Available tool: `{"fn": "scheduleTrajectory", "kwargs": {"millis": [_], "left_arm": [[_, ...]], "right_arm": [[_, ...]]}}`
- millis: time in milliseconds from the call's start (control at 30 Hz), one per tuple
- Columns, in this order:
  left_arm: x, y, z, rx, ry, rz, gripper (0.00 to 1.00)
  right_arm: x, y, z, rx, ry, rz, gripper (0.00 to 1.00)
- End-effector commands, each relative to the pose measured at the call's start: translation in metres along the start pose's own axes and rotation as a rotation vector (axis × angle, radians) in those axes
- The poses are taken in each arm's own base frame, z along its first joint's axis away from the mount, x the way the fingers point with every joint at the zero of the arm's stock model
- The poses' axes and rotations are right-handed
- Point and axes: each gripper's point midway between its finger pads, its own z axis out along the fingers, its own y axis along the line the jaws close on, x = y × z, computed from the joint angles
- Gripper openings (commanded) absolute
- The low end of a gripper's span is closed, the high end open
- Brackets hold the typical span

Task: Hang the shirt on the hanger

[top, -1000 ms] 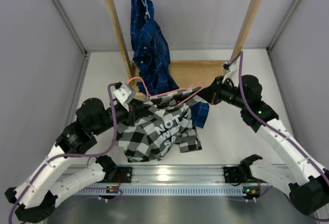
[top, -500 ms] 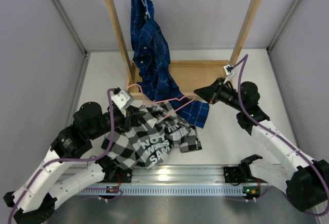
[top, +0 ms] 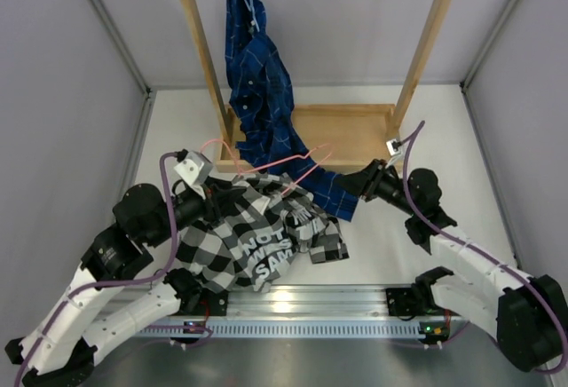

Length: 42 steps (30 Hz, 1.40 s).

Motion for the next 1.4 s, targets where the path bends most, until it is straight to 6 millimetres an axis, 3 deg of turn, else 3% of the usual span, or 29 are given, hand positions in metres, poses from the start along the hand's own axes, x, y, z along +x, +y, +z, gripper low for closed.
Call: {"fn": "scheduleTrajectory", "kwargs": {"millis": [0,33,200,400,600,633,667,733,833,1000,1100,1133,1233,1267,1333,1367], "left_arm": [[-0.034,-0.011,0.003,0.051,-0.149,-0.041,0.0],[-0.033,-0.012,0.006,0.055,-0.146,-0.044,0.0],[-0.037,-0.015,0.01,0.073,-0.169,-0.059,0.0],[-0.038,-0.014,0.01,0.07,-0.173,-0.057,0.0],[-0.039,-0.01,0.008,0.05,-0.183,-0.048,0.0],[-0.04,-0.01,0.007,0.045,-0.187,-0.047,0.0],[-0.039,-0.008,0.007,0.039,-0.186,-0.044,0.0],[-0.038,-0.009,0.006,0.042,-0.185,-0.042,0.0],[-0.033,-0.011,0.005,0.057,-0.162,-0.016,0.0],[-0.014,0.005,-0.001,-0.017,-0.069,0.061,0.0],[-0.003,0.011,-0.005,-0.043,-0.037,0.088,0.0],[0.001,0.011,-0.007,-0.037,-0.036,0.094,0.0],[0.006,0.009,-0.007,-0.023,-0.032,0.108,0.0],[0.011,0.012,-0.006,-0.035,-0.022,0.107,0.0],[0.014,0.014,-0.006,-0.048,-0.017,0.107,0.0],[0.014,0.014,-0.005,-0.048,-0.015,0.105,0.0]], "right_arm": [[0.0,0.045,0.004,-0.212,-0.021,-0.038,0.42],[0.005,0.055,0.003,-0.263,-0.001,-0.059,0.45],[0.024,0.061,0.015,-0.325,0.049,-0.074,0.47],[0.041,0.076,0.027,-0.427,0.097,-0.045,0.44],[0.053,0.074,0.034,-0.447,0.12,-0.022,0.38],[0.054,0.073,0.035,-0.444,0.121,-0.021,0.28],[0.053,0.072,0.036,-0.442,0.118,-0.022,0.04],[0.052,0.071,0.038,-0.433,0.116,-0.019,0.0],[0.043,0.062,0.044,-0.379,0.097,-0.024,0.0],[0.011,0.016,0.046,-0.069,0.074,-0.061,0.0],[-0.013,0.009,0.04,0.063,0.073,-0.127,0.0],[-0.032,0.017,0.042,0.076,0.046,-0.171,0.0],[-0.04,0.002,0.039,0.194,0.091,-0.177,0.0],[-0.055,0.008,0.041,0.205,0.072,-0.209,0.0],[-0.061,-0.009,0.037,0.306,0.093,-0.207,0.0],[-0.077,-0.001,0.038,0.313,0.073,-0.247,0.0]]}}
